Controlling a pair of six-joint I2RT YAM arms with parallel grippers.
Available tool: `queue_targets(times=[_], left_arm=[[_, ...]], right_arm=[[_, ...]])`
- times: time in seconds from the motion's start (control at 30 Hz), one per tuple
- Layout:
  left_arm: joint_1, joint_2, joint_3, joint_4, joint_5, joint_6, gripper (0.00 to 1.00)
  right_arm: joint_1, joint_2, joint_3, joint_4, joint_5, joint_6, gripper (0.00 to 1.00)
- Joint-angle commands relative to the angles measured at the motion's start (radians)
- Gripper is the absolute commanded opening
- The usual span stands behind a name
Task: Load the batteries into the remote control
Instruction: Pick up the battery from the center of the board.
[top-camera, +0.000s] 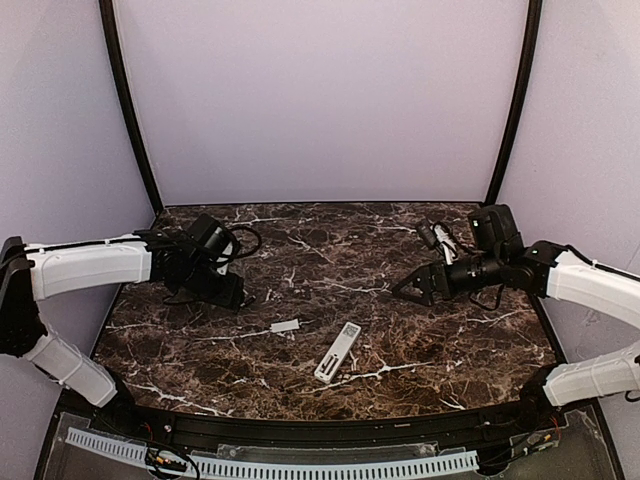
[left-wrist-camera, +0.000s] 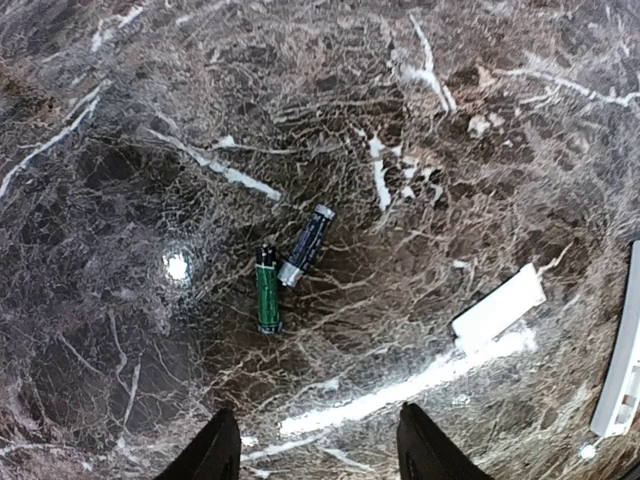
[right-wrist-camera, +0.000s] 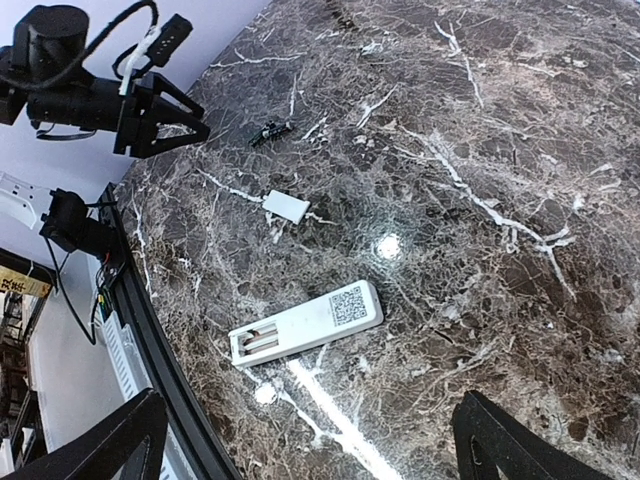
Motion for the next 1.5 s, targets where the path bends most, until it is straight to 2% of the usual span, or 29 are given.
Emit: queue_targets(times=[0.0, 0.07, 0.37, 0.57, 1.47], left_arm=[[0.055, 0.089, 0.064, -0.054, 0.067, 0.06, 0.5], [0.079, 0.127, 0.086, -0.066, 0.069, 0.078, 0.45], [0.11, 0.268, 0.189, -0.098, 0.08, 0.145, 0.35], [0.112, 0.311, 0.186, -0.09, 0.083, 0.151, 0.27], [0.125, 0.385, 0.185, -0.086, 0.039, 0.188, 0.12]], right_arm=[[-0.007, 0.011, -0.022, 0.052, -0.053, -0.016, 0.99], [-0.006, 0.013, -0.024, 0.052, -0.058, -0.021, 0.99], [-0.008, 0.021, -0.029, 0.054, -0.064, -0.031, 0.99], [-0.007, 0.026, -0.029, 0.054, -0.067, -0.03, 0.99], [-0.017, 0.049, -0.019, 0.055, -0.082, -0.033, 0.99]])
